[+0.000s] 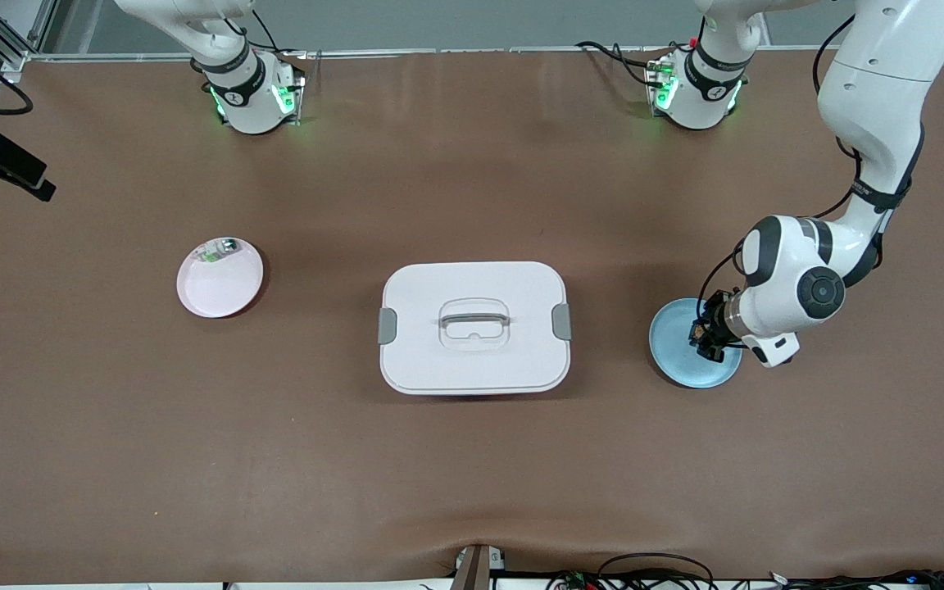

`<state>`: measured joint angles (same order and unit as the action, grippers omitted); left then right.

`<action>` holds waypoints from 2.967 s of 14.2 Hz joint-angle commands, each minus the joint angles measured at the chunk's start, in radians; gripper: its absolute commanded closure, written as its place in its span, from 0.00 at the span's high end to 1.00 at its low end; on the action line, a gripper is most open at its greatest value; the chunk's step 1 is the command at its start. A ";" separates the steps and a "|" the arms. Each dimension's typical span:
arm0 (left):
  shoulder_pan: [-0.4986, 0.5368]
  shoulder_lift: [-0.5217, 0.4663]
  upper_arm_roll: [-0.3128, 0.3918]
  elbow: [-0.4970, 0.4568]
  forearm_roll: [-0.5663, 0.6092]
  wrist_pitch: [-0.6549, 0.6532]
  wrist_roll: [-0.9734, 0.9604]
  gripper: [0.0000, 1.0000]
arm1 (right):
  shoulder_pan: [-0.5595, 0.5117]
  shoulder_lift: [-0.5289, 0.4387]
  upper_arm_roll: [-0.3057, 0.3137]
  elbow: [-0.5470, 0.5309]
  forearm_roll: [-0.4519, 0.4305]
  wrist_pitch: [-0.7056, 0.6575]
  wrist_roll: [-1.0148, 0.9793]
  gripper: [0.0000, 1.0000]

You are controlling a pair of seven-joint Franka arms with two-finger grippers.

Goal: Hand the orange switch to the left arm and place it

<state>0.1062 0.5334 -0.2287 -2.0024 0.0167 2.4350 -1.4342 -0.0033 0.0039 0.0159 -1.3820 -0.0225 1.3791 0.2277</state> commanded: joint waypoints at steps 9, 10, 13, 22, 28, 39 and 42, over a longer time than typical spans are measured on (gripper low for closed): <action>-0.006 -0.006 0.005 0.033 0.137 0.015 -0.067 1.00 | -0.040 -0.001 0.002 0.000 -0.030 0.027 -0.188 1.00; -0.010 -0.001 0.005 0.051 0.143 0.015 -0.080 1.00 | -0.041 0.002 0.002 -0.002 -0.027 0.034 -0.186 1.00; -0.010 -0.003 0.003 0.086 0.152 0.009 -0.080 1.00 | -0.041 0.011 0.002 -0.011 -0.025 0.037 -0.183 1.00; -0.010 -0.036 0.005 0.126 0.175 0.006 0.329 1.00 | -0.057 0.011 0.002 -0.048 -0.016 0.074 -0.160 1.00; -0.013 -0.125 0.031 0.097 0.077 0.004 0.756 1.00 | -0.055 0.007 0.004 -0.071 0.039 0.093 -0.122 1.00; -0.010 -0.314 0.043 0.114 0.032 -0.246 1.149 1.00 | -0.055 -0.001 0.002 -0.097 0.047 0.132 -0.191 1.00; -0.005 -0.380 0.042 0.116 0.032 -0.332 1.158 1.00 | -0.064 0.001 0.002 -0.097 0.042 0.141 -0.261 1.00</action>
<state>0.1033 0.2119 -0.1946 -1.8727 0.0716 2.1534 -0.3080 -0.0483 0.0237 0.0129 -1.4580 0.0177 1.5024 0.0260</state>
